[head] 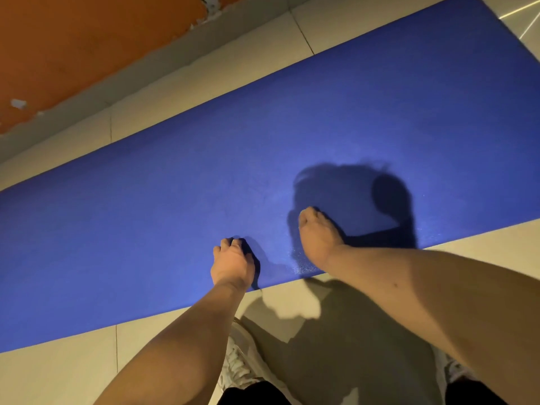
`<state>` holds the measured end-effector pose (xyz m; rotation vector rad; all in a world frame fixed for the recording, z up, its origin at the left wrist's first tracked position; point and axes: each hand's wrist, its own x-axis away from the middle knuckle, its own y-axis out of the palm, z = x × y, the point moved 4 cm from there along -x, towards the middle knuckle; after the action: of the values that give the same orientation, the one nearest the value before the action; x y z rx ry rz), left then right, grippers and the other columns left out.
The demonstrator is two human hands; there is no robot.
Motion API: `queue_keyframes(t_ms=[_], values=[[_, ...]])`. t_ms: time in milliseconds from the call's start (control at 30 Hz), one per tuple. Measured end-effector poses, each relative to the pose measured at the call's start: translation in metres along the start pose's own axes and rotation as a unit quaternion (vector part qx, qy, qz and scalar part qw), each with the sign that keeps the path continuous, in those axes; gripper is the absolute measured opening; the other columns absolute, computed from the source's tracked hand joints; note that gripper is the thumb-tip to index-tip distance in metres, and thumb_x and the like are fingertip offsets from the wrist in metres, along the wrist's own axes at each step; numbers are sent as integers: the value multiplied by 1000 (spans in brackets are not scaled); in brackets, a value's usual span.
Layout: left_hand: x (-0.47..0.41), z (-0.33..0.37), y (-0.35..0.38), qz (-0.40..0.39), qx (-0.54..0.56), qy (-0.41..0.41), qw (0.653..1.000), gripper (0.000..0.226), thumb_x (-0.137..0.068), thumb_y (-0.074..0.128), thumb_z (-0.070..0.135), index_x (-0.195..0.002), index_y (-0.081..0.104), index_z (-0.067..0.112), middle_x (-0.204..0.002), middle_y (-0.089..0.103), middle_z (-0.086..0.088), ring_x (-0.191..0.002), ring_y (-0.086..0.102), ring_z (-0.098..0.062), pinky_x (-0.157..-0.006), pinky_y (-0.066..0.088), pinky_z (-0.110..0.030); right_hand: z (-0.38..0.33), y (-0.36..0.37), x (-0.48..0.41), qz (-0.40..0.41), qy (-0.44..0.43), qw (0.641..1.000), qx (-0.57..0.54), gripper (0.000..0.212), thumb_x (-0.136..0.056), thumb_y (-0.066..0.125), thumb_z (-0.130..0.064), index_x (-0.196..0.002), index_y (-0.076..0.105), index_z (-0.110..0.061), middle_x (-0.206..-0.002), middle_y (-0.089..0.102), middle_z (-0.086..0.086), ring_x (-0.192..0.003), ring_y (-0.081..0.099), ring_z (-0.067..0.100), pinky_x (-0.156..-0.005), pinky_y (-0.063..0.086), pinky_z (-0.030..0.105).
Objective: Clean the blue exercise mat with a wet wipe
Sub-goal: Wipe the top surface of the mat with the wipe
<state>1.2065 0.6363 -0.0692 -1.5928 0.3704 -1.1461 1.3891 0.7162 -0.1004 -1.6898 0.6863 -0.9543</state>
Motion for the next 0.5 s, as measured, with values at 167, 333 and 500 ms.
queue_keyframes(t_ms=[167, 333, 500], values=[[-6, 2, -5, -44, -31, -8, 999, 43, -100, 45, 24, -143, 45, 18, -143, 35, 0, -130, 33, -24, -91, 48, -37, -49, 11, 21, -120, -57, 975, -179, 28, -93, 42, 4, -119, 50, 11, -133, 47, 20, -102, 40, 22, -74, 32, 15], [-1, 10, -22, -77, 47, -33, 995, 31, -97, 50, 19, -126, 61, 19, -125, 60, -3, -111, 57, -26, -87, 49, -33, -20, -10, 7, -166, -38, 907, -386, 37, -98, 51, -5, -124, 66, -27, -110, 56, 4, -96, 47, 19, -72, 35, 20], [18, 38, -31, -110, 409, -92, 901, 9, -99, 57, 5, -92, 62, 4, -77, 59, -10, -60, 53, -22, -48, 46, -23, 19, -13, 13, -217, 163, 768, -580, 27, -92, 53, 0, -84, 70, -19, -88, 69, 2, -83, 61, 17, -75, 48, 26]])
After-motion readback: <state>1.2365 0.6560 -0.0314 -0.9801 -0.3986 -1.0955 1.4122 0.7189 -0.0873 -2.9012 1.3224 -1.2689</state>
